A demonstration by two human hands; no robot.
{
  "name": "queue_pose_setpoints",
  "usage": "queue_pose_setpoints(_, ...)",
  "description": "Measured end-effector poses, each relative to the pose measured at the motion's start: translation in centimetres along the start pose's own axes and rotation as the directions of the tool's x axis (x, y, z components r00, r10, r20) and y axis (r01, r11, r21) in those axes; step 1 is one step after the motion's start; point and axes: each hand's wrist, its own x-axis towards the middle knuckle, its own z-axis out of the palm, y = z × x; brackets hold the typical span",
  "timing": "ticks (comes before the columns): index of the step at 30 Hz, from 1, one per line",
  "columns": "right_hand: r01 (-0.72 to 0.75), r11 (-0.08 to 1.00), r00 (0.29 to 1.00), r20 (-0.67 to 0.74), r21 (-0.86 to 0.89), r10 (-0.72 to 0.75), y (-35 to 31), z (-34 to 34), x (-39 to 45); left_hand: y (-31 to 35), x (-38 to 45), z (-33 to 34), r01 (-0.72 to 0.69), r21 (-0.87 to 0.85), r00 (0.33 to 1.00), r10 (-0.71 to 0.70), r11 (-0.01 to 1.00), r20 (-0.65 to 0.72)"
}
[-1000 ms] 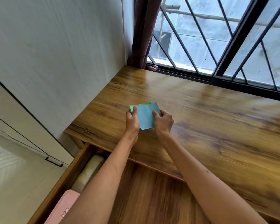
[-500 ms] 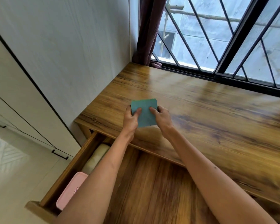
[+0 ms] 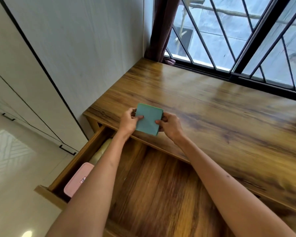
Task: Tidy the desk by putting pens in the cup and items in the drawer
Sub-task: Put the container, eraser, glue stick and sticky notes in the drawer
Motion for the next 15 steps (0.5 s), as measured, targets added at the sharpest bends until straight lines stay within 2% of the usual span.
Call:
queue_pose_setpoints(4, -0.083, 0.996, 0.99, 0.117, -0.012, 0.084, -1.0, 2.0, -0.7, -0.1, -1.8, -4.0, 0.069, -0.154, 0.997, -0.073, 0.986, -0.023)
queue_pose_setpoints(6, -0.082, 0.996, 0.979, 0.182, -0.048, 0.089, -1.3, 3.2, -1.3, -1.3, -2.6, -6.3, 0.069, -0.16, 0.996, -0.076, 0.985, -0.036)
queue_pose_setpoints(9, -0.079, 0.984, 0.954, 0.273, -0.159, 0.121, -0.9, 4.8, -2.3, -3.0, -4.3, -8.5, 0.124, -0.08, 0.992, -0.126, 0.989, -0.017)
queue_pose_setpoints(12, -0.16, 0.953, 0.914, 0.325, -0.258, 0.242, 0.4, 5.9, -3.6, -4.6, -5.9, -8.7, 0.188, 0.032, 0.982, -0.188, 0.982, 0.01)
queue_pose_setpoints(15, -0.194, 0.927, 0.887, 0.348, -0.321, 0.305, 2.1, 5.8, -5.3, -6.2, -7.2, -7.8, 0.189, 0.24, 0.98, -0.197, 0.952, 0.011)
